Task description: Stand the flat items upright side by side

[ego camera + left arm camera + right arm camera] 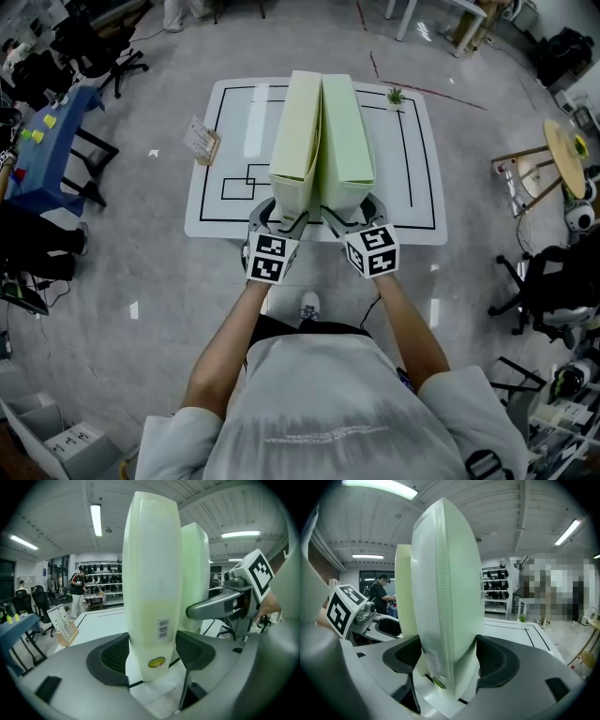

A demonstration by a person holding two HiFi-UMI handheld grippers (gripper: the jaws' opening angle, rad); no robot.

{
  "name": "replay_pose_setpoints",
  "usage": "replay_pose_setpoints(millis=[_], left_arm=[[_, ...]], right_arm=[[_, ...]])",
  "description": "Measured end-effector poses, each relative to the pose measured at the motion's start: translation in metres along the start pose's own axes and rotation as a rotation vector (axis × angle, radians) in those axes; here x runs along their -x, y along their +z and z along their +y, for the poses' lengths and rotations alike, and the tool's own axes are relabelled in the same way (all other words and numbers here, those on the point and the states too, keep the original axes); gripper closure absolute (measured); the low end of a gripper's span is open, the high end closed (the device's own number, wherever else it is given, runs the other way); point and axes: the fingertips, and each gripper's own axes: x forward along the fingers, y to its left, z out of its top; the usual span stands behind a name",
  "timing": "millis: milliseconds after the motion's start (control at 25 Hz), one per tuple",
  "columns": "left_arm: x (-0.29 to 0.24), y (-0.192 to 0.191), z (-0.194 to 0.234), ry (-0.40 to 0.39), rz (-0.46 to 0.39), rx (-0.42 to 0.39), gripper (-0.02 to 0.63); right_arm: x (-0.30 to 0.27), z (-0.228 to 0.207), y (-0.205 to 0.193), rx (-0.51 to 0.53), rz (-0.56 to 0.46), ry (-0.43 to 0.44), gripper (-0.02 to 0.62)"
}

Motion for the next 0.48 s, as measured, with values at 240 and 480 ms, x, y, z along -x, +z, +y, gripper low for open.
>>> replay_pose_setpoints(millis=[240,480], left_arm=[[0.0,-0.012,-0.017,-0.089,0.022,-0.095,0.304],[0.007,-0.01,-0.009,-0.146,0.031,-0.131,0.319]], right_arm=[[-0.004,0.014,-0.005,0.057,0.048,0.073,0.232],[-0.003,0.012,-0.008,0.111,0.151,0.088,0.232]])
